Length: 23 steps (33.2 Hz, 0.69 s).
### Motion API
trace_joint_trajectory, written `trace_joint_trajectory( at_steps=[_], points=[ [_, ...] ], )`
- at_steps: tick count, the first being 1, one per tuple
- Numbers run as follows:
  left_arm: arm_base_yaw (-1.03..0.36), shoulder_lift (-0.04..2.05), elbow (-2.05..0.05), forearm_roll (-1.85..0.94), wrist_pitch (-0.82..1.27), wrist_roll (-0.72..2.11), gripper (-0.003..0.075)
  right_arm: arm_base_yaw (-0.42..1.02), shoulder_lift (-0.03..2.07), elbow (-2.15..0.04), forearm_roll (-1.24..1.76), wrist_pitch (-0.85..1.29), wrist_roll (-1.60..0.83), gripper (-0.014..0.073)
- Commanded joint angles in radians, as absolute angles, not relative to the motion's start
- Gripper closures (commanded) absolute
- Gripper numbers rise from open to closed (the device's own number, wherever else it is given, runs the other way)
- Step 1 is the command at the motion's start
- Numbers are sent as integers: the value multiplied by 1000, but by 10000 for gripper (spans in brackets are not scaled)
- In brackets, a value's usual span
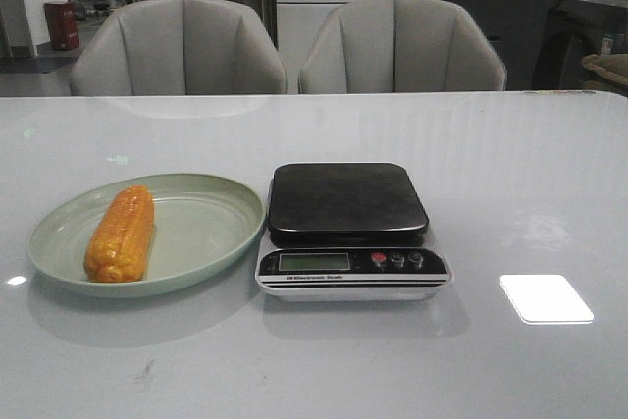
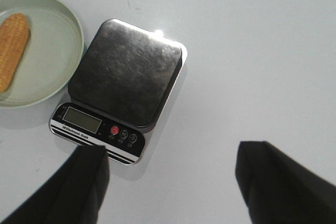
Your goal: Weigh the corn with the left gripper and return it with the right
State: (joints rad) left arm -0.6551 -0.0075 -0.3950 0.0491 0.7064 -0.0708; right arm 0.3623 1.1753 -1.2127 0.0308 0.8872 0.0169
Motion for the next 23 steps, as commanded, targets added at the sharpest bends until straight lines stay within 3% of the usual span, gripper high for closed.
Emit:
trace_joint_trajectory(
  at_steps=[1,16,23],
  points=[
    [-658,-5,-419,44,627,-73,606,357,1012,-1142,20,765,0,-3],
    [-658,-5,-419,44,627,-73,606,357,308,-533,-59,391,6,-3],
    [-658,-5,-419,44,627,-73,606,357,81,-286,-74,173,6,-3]
  ],
)
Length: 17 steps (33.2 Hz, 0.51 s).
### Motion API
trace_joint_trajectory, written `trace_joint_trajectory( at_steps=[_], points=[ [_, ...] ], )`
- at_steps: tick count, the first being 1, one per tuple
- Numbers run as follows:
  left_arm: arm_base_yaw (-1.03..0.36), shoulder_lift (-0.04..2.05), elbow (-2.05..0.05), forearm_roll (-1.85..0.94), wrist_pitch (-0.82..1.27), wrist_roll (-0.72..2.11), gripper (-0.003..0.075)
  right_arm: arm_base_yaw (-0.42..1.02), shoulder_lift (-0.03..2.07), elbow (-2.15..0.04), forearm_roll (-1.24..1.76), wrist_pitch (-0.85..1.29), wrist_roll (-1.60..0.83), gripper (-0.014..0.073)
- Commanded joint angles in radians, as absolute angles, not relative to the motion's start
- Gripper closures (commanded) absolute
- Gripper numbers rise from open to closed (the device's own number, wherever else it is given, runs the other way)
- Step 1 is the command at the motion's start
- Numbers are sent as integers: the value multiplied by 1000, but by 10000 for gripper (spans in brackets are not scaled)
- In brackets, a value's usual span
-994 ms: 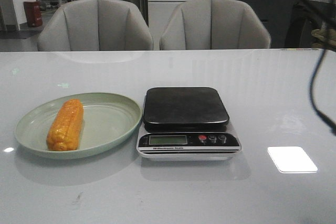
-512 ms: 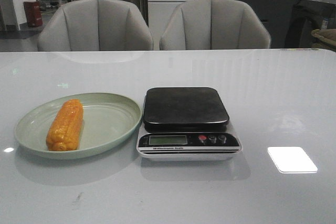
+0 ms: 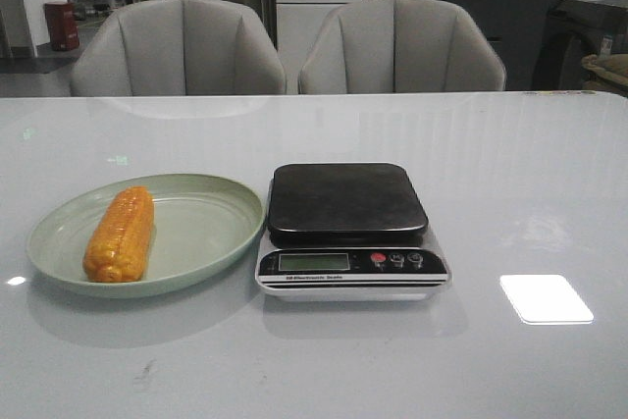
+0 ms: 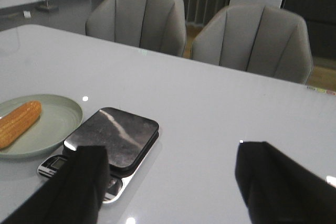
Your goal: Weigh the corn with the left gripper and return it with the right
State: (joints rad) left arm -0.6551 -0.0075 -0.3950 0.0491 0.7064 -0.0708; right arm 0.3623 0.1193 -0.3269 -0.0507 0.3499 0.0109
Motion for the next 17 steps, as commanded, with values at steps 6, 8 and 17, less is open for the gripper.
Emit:
trace_joint_trajectory(
  at_steps=[6,8,17],
  points=[
    [-658,-5,-419,44,627,-73,606,357,48,-174,-74,19,6,-3],
    [-658,-5,-419,44,627,-73,606,357,54,-173,-74,24,6,1],
    [-658,-5,-419,44,627,-73,606,357,61,-173,-72,102,6,461]
  ],
)
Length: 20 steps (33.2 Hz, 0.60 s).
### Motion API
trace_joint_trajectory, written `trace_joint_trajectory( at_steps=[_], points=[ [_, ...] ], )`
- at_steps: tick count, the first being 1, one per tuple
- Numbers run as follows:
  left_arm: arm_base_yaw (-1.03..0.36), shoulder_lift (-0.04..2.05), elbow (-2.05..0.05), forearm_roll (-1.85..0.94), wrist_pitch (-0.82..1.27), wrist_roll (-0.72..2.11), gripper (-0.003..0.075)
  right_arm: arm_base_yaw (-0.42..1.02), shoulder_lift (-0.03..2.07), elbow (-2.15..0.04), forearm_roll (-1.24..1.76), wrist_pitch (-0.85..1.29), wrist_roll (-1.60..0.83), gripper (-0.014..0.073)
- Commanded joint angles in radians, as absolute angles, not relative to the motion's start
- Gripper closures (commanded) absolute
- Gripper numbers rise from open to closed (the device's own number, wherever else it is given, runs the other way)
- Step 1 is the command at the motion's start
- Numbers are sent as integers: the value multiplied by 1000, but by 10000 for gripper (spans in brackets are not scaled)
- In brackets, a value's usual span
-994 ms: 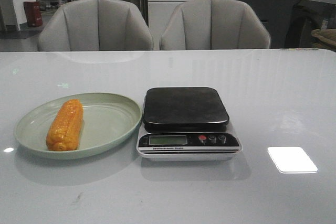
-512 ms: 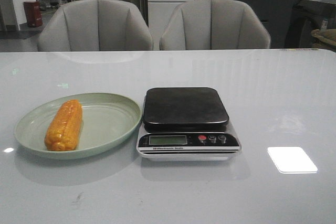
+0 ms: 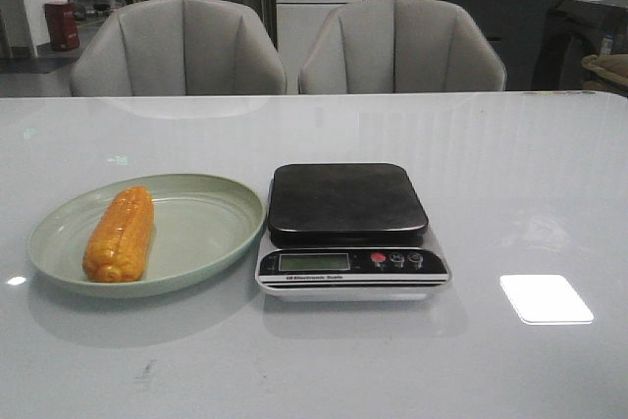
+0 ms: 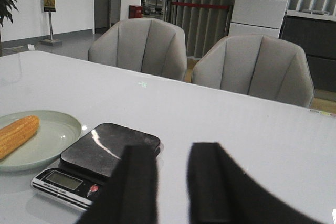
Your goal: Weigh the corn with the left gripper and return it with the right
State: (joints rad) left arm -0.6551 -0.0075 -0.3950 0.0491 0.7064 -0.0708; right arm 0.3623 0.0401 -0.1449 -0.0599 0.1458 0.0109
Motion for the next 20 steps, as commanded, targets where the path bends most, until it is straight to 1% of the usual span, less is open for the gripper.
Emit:
trace_joint_trajectory(
  at_steps=[1,3,20],
  points=[
    [-658,-5,-419,44,627,-73,606,357,61,-173,-72,111,6,434],
    [-658,-5,-419,44,627,-73,606,357,61,-173,-72,114,6,412],
    [-658,-5,-419,44,627,-73,606,357,61,-173,-70,117,6,417]
  ],
)
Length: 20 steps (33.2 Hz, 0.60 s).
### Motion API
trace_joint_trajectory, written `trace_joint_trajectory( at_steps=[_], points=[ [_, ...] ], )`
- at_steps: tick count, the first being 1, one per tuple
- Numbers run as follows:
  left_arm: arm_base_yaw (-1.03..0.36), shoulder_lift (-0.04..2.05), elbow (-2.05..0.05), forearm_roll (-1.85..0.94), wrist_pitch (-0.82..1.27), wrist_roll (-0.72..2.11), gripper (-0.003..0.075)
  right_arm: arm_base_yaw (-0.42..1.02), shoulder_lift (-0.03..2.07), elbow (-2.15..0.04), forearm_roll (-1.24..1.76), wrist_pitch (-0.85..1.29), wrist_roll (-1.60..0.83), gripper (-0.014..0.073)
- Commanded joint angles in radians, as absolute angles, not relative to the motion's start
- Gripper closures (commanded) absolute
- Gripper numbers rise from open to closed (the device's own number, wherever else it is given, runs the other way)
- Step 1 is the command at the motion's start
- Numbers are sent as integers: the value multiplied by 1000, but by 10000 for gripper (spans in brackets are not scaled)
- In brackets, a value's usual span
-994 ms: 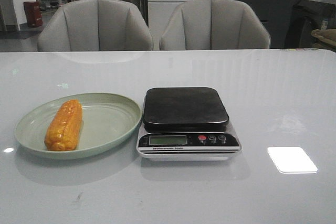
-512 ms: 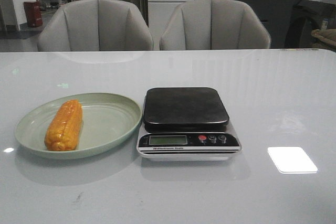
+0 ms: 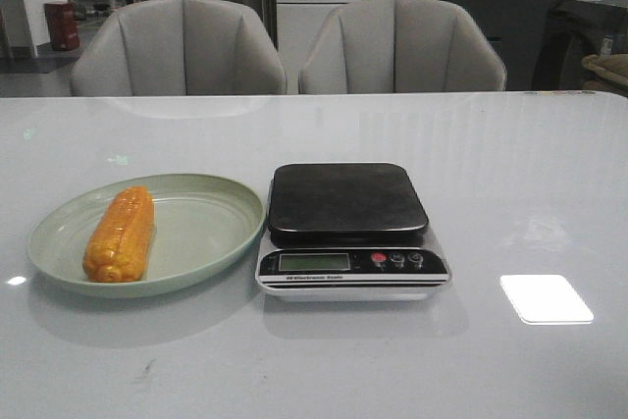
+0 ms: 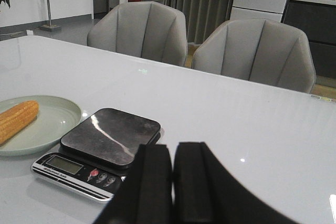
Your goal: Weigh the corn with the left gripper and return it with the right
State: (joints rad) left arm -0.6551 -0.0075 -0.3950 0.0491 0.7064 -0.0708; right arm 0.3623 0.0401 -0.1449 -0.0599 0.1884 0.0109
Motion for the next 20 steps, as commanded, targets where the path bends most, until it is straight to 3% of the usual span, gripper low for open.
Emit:
trace_joint_trajectory(
  at_steps=[1,9,20],
  points=[
    [-658,-5,-419,44,627,-73,606,357,61,-173,-70,117,6,417],
    [-637,-5,-376,64,549,-73,606,357,61,-173,-70,117,6,417],
    [-348,-5,-177,70,204,-72,606,357,61,-173,-70,117,6,417]
  ],
)
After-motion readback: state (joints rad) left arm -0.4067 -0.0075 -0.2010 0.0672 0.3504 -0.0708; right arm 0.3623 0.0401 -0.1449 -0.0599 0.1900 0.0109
